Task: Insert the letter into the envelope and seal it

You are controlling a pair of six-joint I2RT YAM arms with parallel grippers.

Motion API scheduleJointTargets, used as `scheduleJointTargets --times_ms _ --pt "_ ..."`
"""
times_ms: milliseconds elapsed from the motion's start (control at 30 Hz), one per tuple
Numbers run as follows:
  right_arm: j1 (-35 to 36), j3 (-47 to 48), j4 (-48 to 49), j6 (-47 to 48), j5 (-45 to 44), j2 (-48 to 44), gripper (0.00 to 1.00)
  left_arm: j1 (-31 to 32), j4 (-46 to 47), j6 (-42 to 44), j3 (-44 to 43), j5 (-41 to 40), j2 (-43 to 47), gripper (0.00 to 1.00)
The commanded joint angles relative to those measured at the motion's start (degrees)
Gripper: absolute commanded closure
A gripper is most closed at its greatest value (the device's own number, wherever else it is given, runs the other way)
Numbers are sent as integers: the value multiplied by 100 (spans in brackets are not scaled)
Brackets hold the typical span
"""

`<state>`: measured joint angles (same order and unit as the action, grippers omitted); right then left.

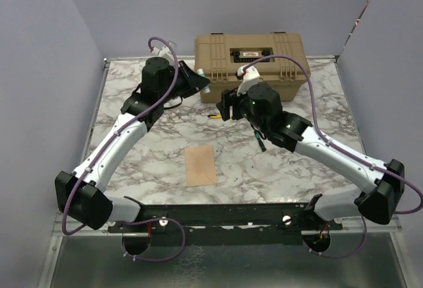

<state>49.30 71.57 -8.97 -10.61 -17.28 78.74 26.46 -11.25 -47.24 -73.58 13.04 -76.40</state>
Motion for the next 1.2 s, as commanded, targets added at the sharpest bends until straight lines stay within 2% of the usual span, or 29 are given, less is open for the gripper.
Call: scheduleJointTargets --times_ms 0,233,433,567,800,967,1167 --pt "-159 -479 -723 -816 320 -857 31 -281 -197 1383 11 320 173 100" --pt "-1486 -1225 -2688 -2862 -556 -1366 32 -97 124 2628 303 2320 507 100" --pt "-2313 -1884 -3171 -3511 -647 -1028 32 318 403 2868 603 2855 673 100" --pt "-2613 -2129 -3074 -3635 -590 -536 33 450 500 2920 726 3078 700 100" --pt "-2783 -2403 -2153 -3291 -547 94 35 552 599 2848 827 3115 777 100" --pt "-2986 -2246 -1941 -3032 -743 734 42 571 649 2810 857 3124 789 100" --pt "-3223 -2185 -1560 -2705 -729 1014 49 580 769 2746 974 3046 850 100"
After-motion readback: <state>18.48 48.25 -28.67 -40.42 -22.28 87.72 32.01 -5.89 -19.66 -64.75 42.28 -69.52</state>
